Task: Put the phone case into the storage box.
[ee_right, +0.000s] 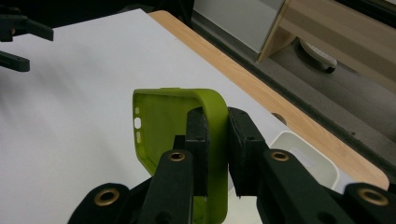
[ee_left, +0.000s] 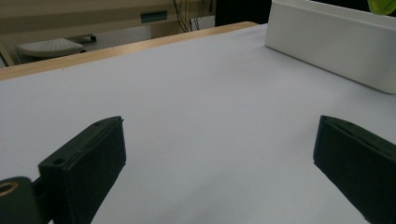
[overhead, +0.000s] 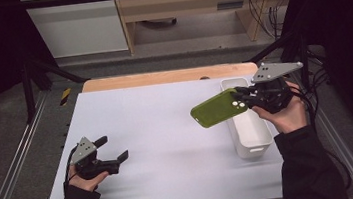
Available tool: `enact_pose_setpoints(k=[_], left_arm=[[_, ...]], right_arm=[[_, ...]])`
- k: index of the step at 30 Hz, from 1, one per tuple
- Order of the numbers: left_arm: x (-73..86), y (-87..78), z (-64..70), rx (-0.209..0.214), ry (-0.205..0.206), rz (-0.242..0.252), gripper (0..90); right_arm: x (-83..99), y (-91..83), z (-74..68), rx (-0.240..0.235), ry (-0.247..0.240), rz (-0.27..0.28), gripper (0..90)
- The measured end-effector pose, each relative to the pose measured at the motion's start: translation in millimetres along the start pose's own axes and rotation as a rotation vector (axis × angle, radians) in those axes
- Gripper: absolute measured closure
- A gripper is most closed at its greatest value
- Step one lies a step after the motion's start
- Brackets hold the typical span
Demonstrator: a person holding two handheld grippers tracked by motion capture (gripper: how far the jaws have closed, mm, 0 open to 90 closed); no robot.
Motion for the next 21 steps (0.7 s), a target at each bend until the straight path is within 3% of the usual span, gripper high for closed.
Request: enact_pose_setpoints(k=[21], left_arm=[[0.8,0.8,0.7,0.001,0.007,-0.004,2.4]], right_arm=[[-10.9,-7.9,16.6,0.122,-0.075,-0.024,79.5]])
Point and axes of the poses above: each handheld gripper's, and its own axes: y roughly forward along the jaws, x roughly out of its underside, z roughly to its right, the point moved 3 cm from there along y, roughly forward along the jaws, and after that the axes turned 1 degree about -y, right-handed, at the moved point
